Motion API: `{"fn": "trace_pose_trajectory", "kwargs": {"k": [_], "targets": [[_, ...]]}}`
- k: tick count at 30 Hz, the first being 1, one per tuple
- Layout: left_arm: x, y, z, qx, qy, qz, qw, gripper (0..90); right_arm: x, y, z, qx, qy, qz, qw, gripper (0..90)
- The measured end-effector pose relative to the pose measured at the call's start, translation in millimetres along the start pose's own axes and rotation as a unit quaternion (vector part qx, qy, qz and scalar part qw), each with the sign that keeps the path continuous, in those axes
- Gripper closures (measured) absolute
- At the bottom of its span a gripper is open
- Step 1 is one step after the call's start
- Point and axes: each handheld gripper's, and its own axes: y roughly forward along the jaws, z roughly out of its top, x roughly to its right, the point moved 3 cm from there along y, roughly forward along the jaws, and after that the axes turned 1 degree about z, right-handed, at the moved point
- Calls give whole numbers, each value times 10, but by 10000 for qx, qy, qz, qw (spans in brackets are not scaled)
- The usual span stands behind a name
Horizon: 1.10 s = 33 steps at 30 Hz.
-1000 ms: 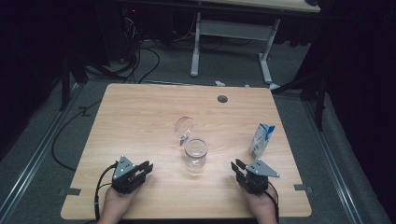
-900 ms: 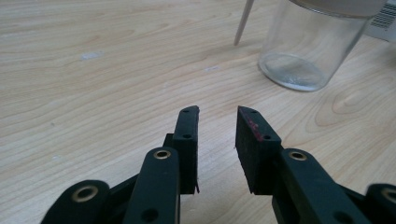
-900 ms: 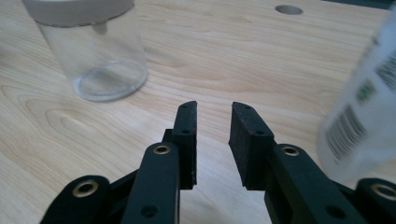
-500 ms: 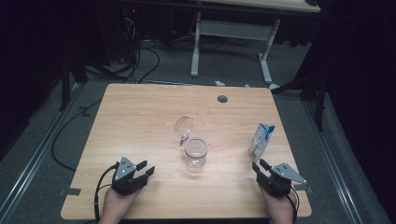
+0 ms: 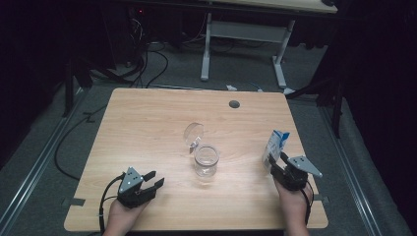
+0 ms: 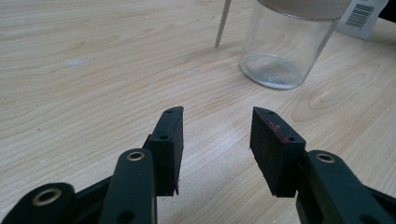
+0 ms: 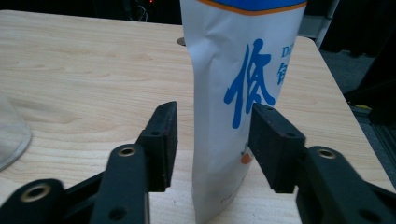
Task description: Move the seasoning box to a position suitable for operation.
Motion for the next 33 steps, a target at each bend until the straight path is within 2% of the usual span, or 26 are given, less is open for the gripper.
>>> {"fn": "trace_pose_trajectory", "kwargs": {"k": [1,3,12,15,17,18,20,22,25,28,30,33], "targets": [[-1,-2,3,8,0,4,10000,548,-2,13,-1,-34,-13,-32,10000,545],[-1,-12,7,25,14,9,10000,548,10,23,-10,-64,-31,-117,9999,628],[12,-3,7,34,5,-114,9999,521,216,-99,-69,-24,85,0,10000,892],[3,-12,13,80,-51,-188,9998,517,256,-116,-83,26,77,40,10000,876],[-3,-14,14,121,-80,-211,9997,513,272,-107,-84,79,181,162,9997,787],[-4,-14,13,124,-90,-214,9997,510,283,-91,-83,52,325,254,9991,773],[-8,-17,9,108,-83,-224,9997,505,292,-65,-82,97,350,351,9987,725],[-9,-17,5,104,-79,-228,9997,502,292,-34,-84,96,244,354,9990,736],[-13,-14,0,108,-101,-231,9996,498,298,-13,-106,60,284,375,9989,729],[-18,-8,-4,103,-120,-235,9996,496,314,-9,-144,160,212,375,9989,752],[-16,-5,-7,101,-114,-231,9996,493,323,-28,-148,262,198,375,9988,802],[-18,-10,-4,113,-114,-241,9996,492,336,-30,-124,272,215,455,9984,804]]}}
